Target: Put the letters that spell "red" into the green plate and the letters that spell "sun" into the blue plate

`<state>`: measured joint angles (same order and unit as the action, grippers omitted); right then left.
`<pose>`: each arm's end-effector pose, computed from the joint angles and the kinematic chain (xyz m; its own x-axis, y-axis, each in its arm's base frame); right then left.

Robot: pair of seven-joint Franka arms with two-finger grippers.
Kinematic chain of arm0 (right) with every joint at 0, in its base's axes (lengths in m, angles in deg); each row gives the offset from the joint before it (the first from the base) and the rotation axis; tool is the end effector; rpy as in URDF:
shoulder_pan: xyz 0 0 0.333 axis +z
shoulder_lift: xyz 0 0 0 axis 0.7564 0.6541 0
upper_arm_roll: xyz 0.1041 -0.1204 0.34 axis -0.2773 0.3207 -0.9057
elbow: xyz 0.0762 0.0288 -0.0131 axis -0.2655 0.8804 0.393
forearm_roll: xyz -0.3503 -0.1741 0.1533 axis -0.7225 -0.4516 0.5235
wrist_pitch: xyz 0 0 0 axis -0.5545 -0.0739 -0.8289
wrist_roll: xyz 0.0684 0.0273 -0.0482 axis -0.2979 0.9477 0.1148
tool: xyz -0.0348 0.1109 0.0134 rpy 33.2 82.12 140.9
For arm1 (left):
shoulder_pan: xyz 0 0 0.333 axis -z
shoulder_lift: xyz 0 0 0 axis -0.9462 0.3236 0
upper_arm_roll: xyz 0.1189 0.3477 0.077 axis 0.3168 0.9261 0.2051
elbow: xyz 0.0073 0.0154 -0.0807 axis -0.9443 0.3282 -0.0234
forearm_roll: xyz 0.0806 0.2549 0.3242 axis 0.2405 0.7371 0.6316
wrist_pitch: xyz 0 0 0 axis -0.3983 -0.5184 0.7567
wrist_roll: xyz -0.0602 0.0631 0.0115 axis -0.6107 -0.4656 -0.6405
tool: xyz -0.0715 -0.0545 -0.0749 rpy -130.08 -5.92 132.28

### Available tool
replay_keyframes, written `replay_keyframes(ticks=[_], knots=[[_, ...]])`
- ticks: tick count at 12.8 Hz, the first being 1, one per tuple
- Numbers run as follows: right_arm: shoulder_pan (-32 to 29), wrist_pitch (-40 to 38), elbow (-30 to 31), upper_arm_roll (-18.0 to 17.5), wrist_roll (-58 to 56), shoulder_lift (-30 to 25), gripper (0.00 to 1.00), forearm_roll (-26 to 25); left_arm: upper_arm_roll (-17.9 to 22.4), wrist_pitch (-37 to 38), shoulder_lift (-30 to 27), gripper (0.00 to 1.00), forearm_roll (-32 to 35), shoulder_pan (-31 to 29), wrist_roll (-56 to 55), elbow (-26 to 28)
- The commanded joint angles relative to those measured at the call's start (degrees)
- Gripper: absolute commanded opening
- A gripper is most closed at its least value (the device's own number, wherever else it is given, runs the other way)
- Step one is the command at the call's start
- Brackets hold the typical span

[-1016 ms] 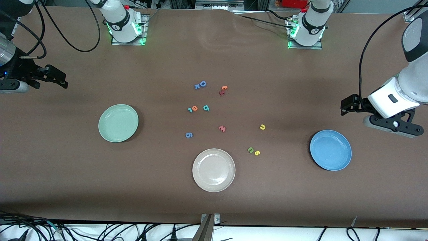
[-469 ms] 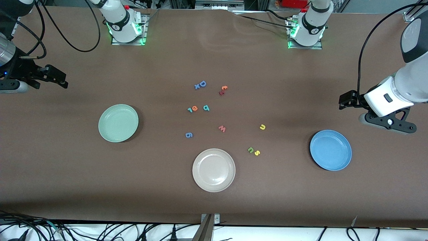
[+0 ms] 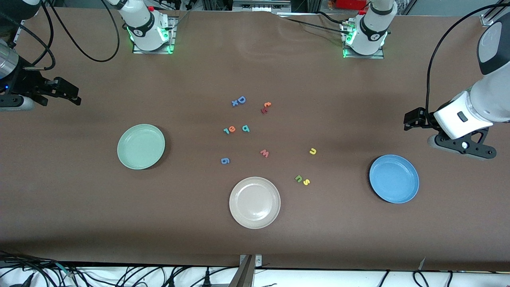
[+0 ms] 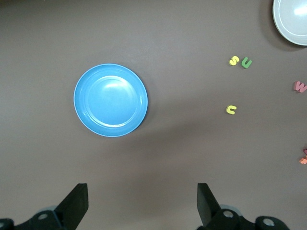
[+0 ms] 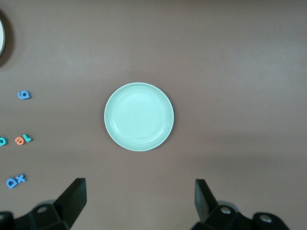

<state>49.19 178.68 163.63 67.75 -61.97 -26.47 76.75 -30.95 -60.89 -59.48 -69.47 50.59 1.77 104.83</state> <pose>0.5813 0.0043 0.6258 0.9997 0.0216 0.0085 0.0217 -0.9997 -0.0145 0.6750 -0.0562 0.5976 0.9612 -0.2560 -0.1032 -0.2563 -0.9665 0.0105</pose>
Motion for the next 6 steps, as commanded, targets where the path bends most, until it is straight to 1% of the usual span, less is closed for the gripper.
replay_keyframes(ticks=[1, 6], knots=[[-0.65, -0.7, -0.38, -0.38, -1.03, -0.46, 1.0, 0.73, 0.07, 0.94, 0.3, 1.0, -2.03, -0.04, 1.39, -1.29], [-0.56, -0.79, -0.29, -0.56, -1.03, -0.37, 1.0, 0.73, 0.07, 0.94, 0.3, 1.0, -2.03, 0.05, 1.3, -1.2]])
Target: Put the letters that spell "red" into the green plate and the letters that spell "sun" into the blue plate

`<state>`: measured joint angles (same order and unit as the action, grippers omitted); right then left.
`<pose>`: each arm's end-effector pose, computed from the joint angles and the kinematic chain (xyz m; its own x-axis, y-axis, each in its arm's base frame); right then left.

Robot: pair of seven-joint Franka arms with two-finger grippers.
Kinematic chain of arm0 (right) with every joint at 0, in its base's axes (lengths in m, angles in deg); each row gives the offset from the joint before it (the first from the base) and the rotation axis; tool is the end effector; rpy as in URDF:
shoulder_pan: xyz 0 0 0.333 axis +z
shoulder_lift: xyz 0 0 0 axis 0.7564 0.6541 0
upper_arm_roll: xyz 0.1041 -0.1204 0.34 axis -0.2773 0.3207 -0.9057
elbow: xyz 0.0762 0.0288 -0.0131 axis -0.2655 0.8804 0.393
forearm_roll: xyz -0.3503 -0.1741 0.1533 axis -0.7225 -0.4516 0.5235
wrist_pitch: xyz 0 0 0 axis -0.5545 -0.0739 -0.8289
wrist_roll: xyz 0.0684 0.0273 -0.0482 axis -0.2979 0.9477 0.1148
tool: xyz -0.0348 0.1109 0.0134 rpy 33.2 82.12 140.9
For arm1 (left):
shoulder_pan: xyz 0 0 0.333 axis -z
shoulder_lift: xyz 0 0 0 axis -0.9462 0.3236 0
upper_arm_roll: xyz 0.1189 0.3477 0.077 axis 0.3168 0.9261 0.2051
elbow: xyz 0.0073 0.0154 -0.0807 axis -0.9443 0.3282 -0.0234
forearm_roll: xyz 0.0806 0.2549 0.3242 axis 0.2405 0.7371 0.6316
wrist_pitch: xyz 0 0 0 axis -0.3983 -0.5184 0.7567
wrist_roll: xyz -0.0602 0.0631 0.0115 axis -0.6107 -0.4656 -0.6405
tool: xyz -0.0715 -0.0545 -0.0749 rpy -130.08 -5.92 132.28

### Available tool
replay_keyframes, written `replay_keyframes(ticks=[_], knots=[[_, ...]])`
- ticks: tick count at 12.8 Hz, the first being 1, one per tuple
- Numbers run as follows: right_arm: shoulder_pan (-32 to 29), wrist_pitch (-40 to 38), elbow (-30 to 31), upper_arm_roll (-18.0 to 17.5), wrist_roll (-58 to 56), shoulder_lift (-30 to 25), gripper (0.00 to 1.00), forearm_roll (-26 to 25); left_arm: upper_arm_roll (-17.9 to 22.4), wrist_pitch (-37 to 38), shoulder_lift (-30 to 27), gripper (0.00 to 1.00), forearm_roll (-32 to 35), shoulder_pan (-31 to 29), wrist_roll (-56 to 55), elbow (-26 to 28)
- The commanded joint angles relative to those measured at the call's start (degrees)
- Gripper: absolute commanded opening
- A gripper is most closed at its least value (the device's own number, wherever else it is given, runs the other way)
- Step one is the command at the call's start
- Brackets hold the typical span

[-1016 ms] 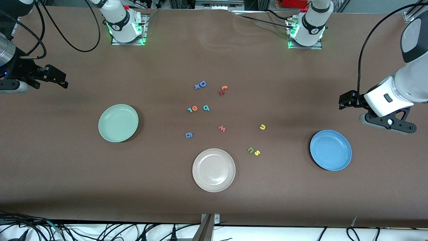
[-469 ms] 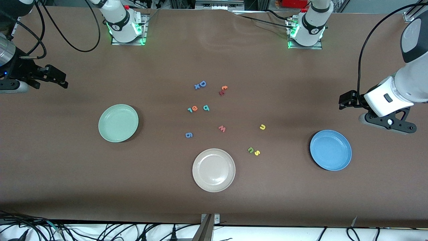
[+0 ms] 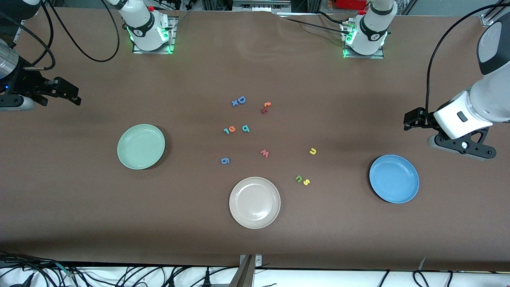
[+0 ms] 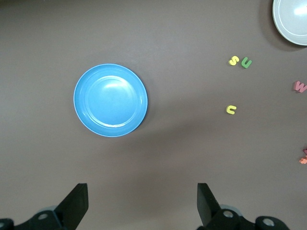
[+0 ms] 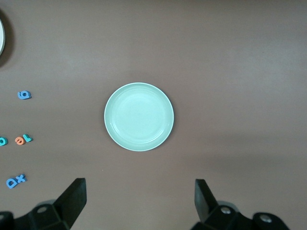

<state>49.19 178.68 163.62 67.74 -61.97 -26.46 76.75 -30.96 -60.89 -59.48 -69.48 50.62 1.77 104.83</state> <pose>0.5814 0.0044 0.6258 0.9997 0.0218 0.0085 0.0219 -0.9997 -0.0145 0.6750 -0.0567 0.5977 0.9610 -0.2566 -0.1032 -0.2569 -0.9664 0.0107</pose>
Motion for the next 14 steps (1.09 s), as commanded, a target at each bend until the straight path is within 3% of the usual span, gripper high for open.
replay_keyframes(ticks=[1, 14], knots=[[-0.56, -0.78, -0.28, -0.55, -1.03, -0.55, 1.0, 0.73, 0.16, 0.94, 0.3, 1.0, -2.02, 0.11, 1.3, -1.2], [-0.56, -2.63, -0.28, -0.46, -1.12, -0.64, 1.0, 0.73, 0.16, 1.03, -0.23, 1.0, -2.03, 0.55, 0.86, -0.94]])
